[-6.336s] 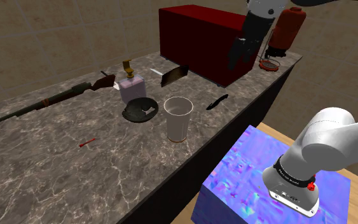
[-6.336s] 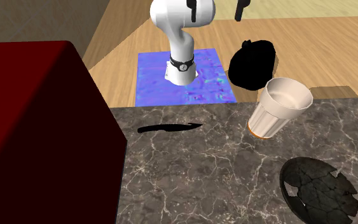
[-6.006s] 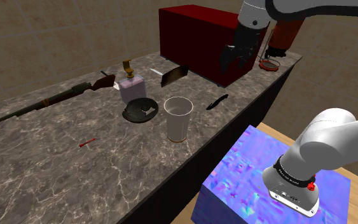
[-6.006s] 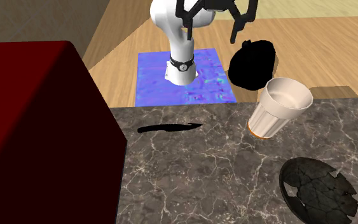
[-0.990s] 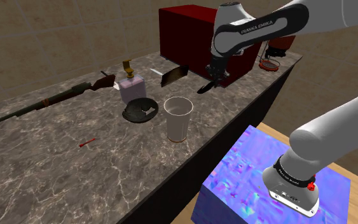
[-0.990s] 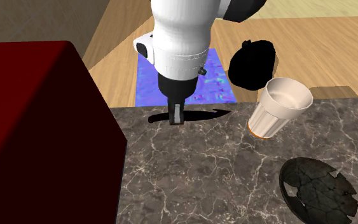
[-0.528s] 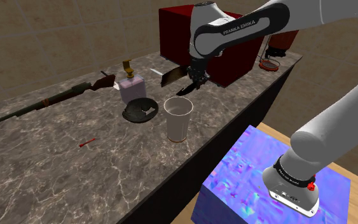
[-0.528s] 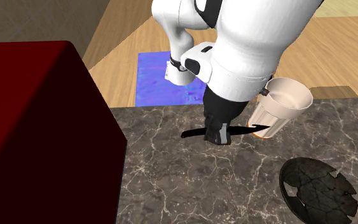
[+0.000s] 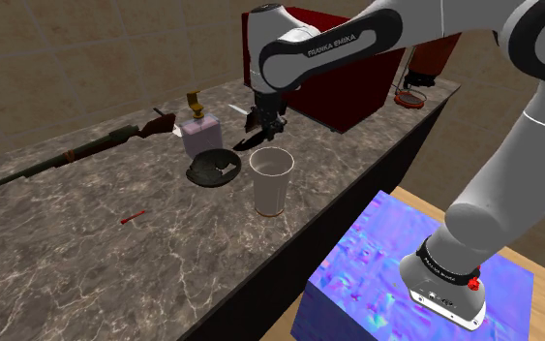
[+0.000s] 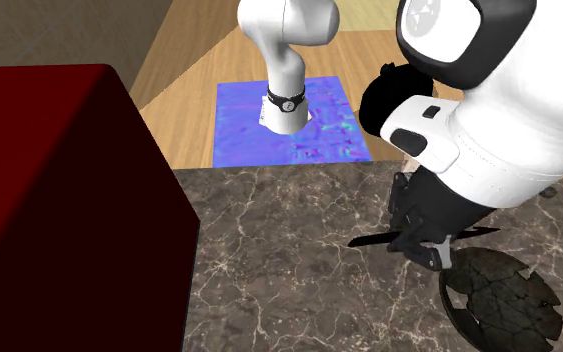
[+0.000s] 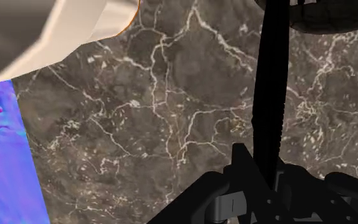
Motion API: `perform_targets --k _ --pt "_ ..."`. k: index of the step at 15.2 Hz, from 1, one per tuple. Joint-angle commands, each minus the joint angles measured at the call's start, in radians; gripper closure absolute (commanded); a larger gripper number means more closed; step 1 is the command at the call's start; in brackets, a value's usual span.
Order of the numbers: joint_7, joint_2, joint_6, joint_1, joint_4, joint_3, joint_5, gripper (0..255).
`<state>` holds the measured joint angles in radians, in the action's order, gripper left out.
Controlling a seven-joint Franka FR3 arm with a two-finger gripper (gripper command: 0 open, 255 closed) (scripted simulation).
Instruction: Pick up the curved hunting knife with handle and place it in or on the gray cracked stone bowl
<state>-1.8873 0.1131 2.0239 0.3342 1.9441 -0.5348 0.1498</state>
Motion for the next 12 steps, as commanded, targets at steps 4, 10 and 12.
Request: perform_targets --k 4,10,12 --pt "-0.137 0.171 -0.069 -0.095 -0.199 -0.026 0.093 255" --pt "-0.250 0.405 -0.193 -0.254 -0.518 -0.017 0.197 255" --pt "-0.254 0.410 -0.169 -0.254 -0.499 -0.013 0.201 255"
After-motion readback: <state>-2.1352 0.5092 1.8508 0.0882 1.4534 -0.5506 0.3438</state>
